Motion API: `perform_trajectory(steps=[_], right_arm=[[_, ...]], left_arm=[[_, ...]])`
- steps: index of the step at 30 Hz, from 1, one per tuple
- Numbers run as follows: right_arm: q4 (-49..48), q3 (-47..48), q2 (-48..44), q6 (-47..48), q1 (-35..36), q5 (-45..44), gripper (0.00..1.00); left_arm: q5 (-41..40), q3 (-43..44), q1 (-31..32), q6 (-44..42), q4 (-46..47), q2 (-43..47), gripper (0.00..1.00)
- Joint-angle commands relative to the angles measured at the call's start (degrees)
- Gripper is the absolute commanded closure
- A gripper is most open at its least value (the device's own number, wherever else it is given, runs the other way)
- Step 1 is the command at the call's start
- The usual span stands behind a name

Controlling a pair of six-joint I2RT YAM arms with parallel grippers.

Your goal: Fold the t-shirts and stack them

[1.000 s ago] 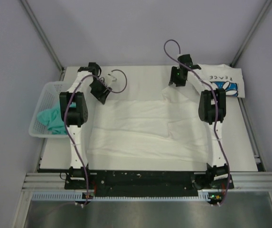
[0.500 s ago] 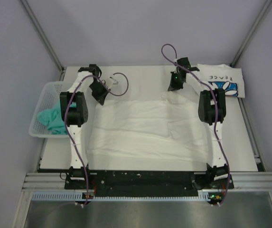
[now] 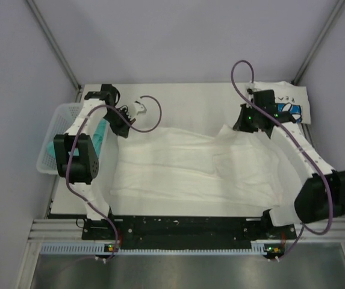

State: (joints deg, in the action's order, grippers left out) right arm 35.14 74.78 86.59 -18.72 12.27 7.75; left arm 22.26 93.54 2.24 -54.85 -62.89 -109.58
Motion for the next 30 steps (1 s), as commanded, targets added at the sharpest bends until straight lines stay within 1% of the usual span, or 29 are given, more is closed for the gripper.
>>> perform_trajectory(steps=[1, 5, 8, 9, 11, 13, 15, 19, 20, 21, 22, 23, 25, 27, 28, 30], right_arm=[[2.03, -15.60, -13.69, -3.24, 0.30, -5.01, 1.00], [6.60, -24.84, -26.88, -7.81, 0.38, -7.48, 1.00], [7.84, -32.04, -34.53, -14.92, 0.47, -7.05, 1.00], [7.06, -35.46, -37.69, -18.42, 0.82, -6.70, 1.00], [2.23, -42.67, -43.76, -22.48, 1.00, -3.54, 1.00], [2.39, -47.25, -49.21, -26.53, 0.91, -5.19, 1.00], [2.48, -49.81, -51.16, -28.73, 1.09, -4.85, 1.00], [2.39, -50.35, -48.54, -30.14, 1.00, -3.27, 1.00], [2.57, -50.44, -47.57, -30.41, 1.09, -2.66, 0.93], [3.27, -50.35, -46.52, -30.67, 1.09, -2.13, 0.82], [5.19, -49.91, -45.81, -30.85, 1.09, -2.21, 0.73], [7.82, -48.61, -45.54, -30.94, 1.09, -3.08, 0.70], [14.84, -45.71, -46.41, -32.51, 1.00, -4.84, 0.64], [19.07, -42.46, -49.39, -33.74, 1.09, -6.51, 0.61], [20.49, -40.79, -51.24, -33.84, 1.09, -7.47, 0.60], [20.06, -37.27, -52.66, -32.18, 1.00, -11.07, 0.59]], left_arm=[[4.45, -4.41, -0.31, -5.61, 0.93, 5.16, 1.00], [6.39, -8.10, -0.13, -10.09, -1.61, 6.66, 1.00], [6.39, -12.40, -0.13, -14.13, -2.50, 7.89, 1.00], [5.69, -13.72, -0.22, -15.45, -2.41, 7.89, 1.00], [4.03, -15.83, -0.22, -16.60, -1.62, 7.63, 1.00], [2.53, -16.98, -0.22, -17.39, -1.44, 6.93, 1.00], [1.21, -17.33, -0.31, -17.40, -1.01, 6.40, 1.00], [0.50, -16.46, -0.31, -17.31, -1.00, 6.57, 1.00], [0.33, -16.20, -0.22, -17.57, -1.44, 6.66, 1.00], [0.24, -16.19, -0.22, -17.83, -1.88, 6.83, 0.95], [-0.28, -16.19, -0.31, -18.27, -2.14, 7.01, 0.88], [-0.64, -16.37, -0.22, -18.71, -2.93, 7.45, 0.85], [-1.43, -16.81, -0.39, -20.02, -4.07, 8.15, 0.78], [-1.61, -17.25, -0.48, -21.69, -5.74, 9.20, 0.72], [-1.61, -17.16, -0.57, -22.66, -6.88, 9.73, 0.69], [-1.35, -16.55, -0.74, -24.77, -9.60, 10.44, 0.67]])
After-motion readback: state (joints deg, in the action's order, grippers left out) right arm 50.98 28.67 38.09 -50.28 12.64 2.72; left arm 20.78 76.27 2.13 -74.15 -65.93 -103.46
